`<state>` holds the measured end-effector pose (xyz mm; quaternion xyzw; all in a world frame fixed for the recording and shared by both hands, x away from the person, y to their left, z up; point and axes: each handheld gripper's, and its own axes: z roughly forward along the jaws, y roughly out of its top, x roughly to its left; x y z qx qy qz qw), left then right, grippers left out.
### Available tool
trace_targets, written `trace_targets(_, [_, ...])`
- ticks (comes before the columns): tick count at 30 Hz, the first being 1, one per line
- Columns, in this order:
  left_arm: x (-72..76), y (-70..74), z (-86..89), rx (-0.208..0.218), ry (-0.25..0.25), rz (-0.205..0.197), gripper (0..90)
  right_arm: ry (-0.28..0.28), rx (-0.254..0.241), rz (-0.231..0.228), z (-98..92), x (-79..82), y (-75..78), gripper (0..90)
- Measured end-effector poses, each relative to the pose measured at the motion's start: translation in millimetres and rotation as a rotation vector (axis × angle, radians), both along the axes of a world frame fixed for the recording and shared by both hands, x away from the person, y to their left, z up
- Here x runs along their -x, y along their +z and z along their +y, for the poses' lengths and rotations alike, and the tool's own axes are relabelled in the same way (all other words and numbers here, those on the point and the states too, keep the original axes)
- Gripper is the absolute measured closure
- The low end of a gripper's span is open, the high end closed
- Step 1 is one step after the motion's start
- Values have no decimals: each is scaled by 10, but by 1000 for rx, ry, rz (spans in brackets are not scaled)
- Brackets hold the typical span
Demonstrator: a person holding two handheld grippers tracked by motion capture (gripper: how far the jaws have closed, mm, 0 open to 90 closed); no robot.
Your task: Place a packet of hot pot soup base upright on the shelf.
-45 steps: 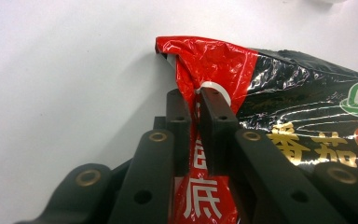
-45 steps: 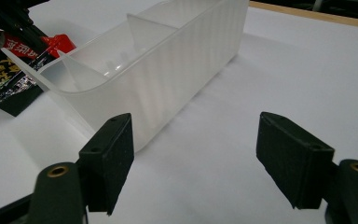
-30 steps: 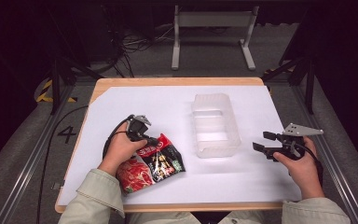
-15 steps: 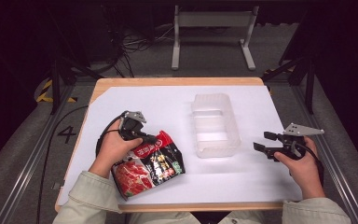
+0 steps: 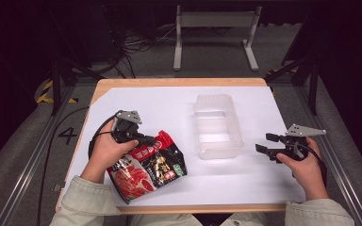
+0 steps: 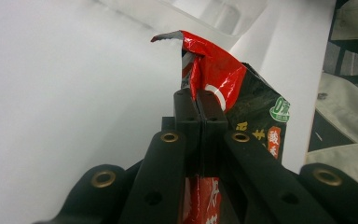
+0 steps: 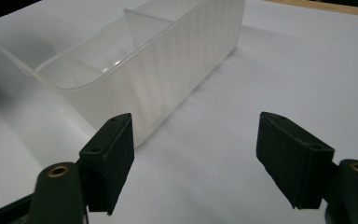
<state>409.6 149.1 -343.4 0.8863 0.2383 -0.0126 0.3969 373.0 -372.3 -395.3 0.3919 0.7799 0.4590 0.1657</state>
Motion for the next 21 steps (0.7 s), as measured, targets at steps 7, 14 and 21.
trace_targets(7, [59, 83, 63, 17, -3, -16, 894, 6, 1, 7, 2, -3, -6, 290])
trace_targets(14, [138, 191, 130, 59, 8, -64, 894, 8, 2, -1, -1, 5, 8, 298])
trace_targets(21, [224, 310, 143, 97, 78, -190, 896, 6, 4, -9, 1, 13, 23, 303])
